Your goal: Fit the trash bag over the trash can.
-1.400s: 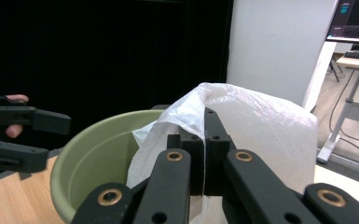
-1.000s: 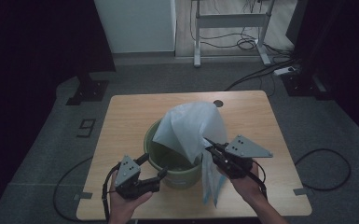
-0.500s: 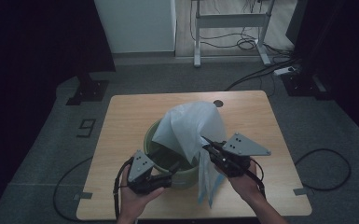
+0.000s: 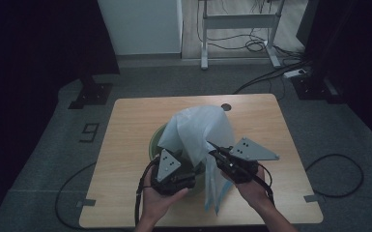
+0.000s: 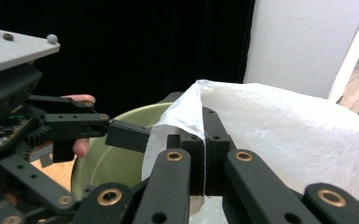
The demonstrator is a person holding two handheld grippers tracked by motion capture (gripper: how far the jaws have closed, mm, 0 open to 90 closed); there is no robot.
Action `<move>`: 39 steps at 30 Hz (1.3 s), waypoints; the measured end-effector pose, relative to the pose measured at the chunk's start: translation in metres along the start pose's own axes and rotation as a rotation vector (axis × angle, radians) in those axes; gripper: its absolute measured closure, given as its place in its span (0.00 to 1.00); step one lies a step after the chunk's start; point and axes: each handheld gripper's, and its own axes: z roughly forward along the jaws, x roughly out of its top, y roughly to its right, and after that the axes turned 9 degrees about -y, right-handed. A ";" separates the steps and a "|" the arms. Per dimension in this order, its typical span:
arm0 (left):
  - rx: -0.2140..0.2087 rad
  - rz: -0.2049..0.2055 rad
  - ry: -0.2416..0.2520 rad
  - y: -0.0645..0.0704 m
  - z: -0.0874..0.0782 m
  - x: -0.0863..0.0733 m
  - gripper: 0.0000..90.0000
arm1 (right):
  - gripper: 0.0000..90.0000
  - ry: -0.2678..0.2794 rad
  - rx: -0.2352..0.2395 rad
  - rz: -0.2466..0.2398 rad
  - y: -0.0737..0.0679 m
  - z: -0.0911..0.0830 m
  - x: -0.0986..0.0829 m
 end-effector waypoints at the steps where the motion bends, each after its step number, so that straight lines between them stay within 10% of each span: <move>1: 0.008 0.002 0.002 0.001 0.001 0.000 0.36 | 0.99 -0.001 0.002 0.000 0.000 0.000 0.000; 19: 0.029 -0.002 0.020 0.002 0.005 0.003 0.94 | 0.95 -0.008 0.027 0.003 0.000 0.001 -0.005; 32: 0.010 -0.024 0.058 -0.002 0.004 0.000 1.00 | 0.90 -0.017 0.037 0.006 0.000 0.003 -0.010; 39: 0.032 -0.053 0.077 -0.006 0.005 -0.001 1.00 | 0.64 -0.007 -0.006 0.005 -0.003 0.001 -0.017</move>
